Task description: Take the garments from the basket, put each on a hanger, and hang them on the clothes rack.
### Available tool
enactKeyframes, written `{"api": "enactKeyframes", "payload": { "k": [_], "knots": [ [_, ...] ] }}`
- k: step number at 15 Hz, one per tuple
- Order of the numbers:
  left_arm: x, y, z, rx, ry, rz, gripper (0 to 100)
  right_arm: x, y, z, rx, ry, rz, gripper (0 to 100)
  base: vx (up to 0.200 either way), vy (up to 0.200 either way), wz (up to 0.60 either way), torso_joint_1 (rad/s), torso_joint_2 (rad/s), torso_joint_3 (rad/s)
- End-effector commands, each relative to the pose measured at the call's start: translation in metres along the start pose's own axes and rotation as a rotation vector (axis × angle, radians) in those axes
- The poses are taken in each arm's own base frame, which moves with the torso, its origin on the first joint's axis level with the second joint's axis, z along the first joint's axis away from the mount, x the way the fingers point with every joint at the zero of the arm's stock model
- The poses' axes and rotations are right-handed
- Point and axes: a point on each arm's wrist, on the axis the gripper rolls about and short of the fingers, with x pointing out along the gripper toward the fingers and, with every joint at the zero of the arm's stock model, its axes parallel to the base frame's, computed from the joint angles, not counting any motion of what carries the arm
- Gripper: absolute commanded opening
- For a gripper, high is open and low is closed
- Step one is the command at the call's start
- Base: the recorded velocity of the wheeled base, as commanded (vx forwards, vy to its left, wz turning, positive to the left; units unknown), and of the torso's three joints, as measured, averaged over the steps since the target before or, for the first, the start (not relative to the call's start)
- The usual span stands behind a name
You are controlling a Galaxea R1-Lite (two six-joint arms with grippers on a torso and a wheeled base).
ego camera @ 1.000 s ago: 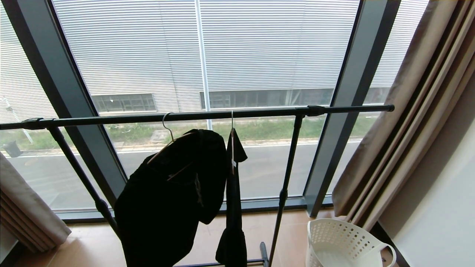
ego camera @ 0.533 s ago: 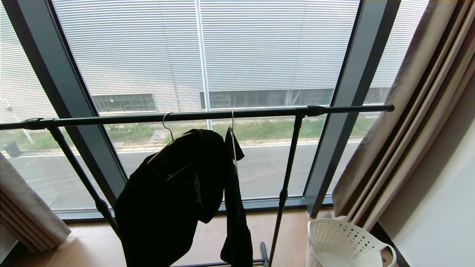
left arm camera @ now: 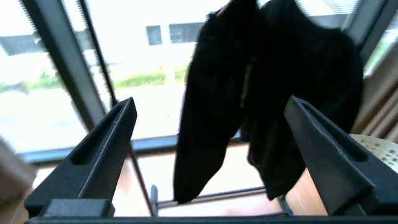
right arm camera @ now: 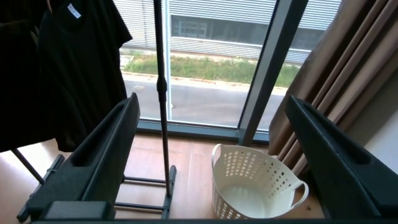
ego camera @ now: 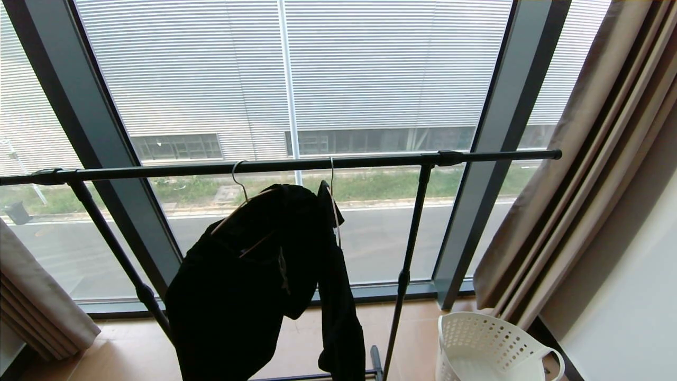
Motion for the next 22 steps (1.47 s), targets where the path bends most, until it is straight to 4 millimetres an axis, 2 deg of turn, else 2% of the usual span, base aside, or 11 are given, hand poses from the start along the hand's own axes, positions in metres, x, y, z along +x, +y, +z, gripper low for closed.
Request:
{"api": "enactKeyframes", "payload": {
  "k": [1, 3, 5, 7, 9, 11, 13, 16, 17, 19, 22],
  "knots": [
    [-0.001, 0.0, -0.001, 0.001, -0.005, -0.001, 100, 0.0, 0.0, 0.0, 0.002, 0.0, 0.002, 100, 0.0, 0.0, 0.0, 0.0, 0.0, 0.0],
    [-0.001, -0.003, -0.001, -0.02, 0.004, -0.125, 100, 0.0, 0.001, 0.0, 0.008, 0.009, 0.044, 100, 0.0, 0.0, 0.0, 0.0, 0.0, 0.0],
    [-0.002, -0.003, 0.0, -0.011, 0.002, -0.132, 100, 0.001, 0.004, 0.002, 0.137, 0.027, 0.17, 100, 0.0, 0.0, 0.0, 0.0, 0.0, 0.0],
    [-0.002, -0.003, 0.0, -0.016, 0.002, -0.132, 100, -0.001, 0.004, 0.001, 0.139, 0.008, 0.179, 100, 0.0, 0.0, 0.0, 0.0, 0.0, 0.0],
    [-0.002, -0.003, 0.0, -0.008, 0.001, -0.139, 100, 0.0, -0.001, -0.001, -0.028, 0.002, -0.034, 100, 0.0, 0.0, 0.0, 0.0, 0.0, 0.0],
    [-0.002, -0.003, 0.0, -0.003, 0.0, -0.151, 100, 0.002, -0.003, -0.003, -0.103, -0.004, -0.115, 100, 0.0, 0.0, 0.0, 0.0, 0.0, 0.0],
    [-0.002, -0.003, 0.0, 0.004, 0.001, -0.16, 100, 0.004, -0.006, -0.004, -0.114, -0.034, -0.237, 100, 0.0, 0.0, 0.0, 0.0, 0.0, 0.0],
    [-0.002, -0.004, 0.0, 0.007, 0.0, -0.169, 100, 0.004, -0.008, -0.004, -0.139, -0.028, -0.322, 100, 0.0, 0.0, 0.0, 0.0, 0.0, 0.0],
    [-0.002, -0.004, 0.0, 0.007, 0.0, -0.169, 100, 0.006, -0.007, -0.005, -0.137, -0.055, -0.283, 100, 0.0, 0.0, 0.0, 0.0, 0.0, 0.0],
    [-0.002, -0.004, 0.0, 0.007, 0.0, -0.168, 100, 0.007, -0.002, -0.008, -0.069, -0.047, -0.058, 100, 0.0, 0.0, 0.0, 0.0, 0.0, 0.0],
    [-0.002, -0.004, -0.001, 0.007, 0.002, -0.162, 100, 0.006, -0.001, -0.009, -0.056, -0.03, -0.027, 100, 0.0, 0.0, 0.0, 0.0, 0.0, 0.0]
  ]
}}
